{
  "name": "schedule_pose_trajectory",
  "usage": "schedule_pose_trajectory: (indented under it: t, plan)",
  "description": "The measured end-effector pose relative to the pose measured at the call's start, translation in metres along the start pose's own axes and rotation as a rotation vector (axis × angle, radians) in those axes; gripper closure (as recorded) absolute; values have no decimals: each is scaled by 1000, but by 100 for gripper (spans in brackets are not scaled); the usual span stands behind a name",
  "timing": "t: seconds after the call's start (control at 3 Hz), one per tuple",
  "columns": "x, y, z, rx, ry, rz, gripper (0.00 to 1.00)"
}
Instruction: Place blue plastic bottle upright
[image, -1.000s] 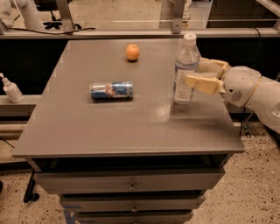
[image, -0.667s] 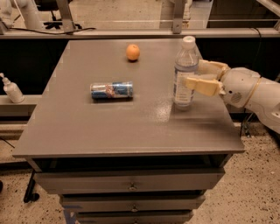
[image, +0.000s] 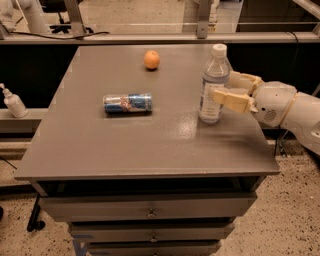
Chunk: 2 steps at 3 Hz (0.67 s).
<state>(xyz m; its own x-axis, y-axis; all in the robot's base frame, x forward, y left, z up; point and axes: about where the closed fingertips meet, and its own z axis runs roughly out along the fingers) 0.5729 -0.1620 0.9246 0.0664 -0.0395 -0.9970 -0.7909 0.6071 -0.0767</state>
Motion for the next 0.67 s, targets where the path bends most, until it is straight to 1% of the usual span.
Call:
schedule_pose_trajectory:
  t: [0.33, 0.67]
  plan:
    - [5, 0, -4, 7, 15, 3, 13]
    - [8, 0, -7, 11, 28, 1, 0]
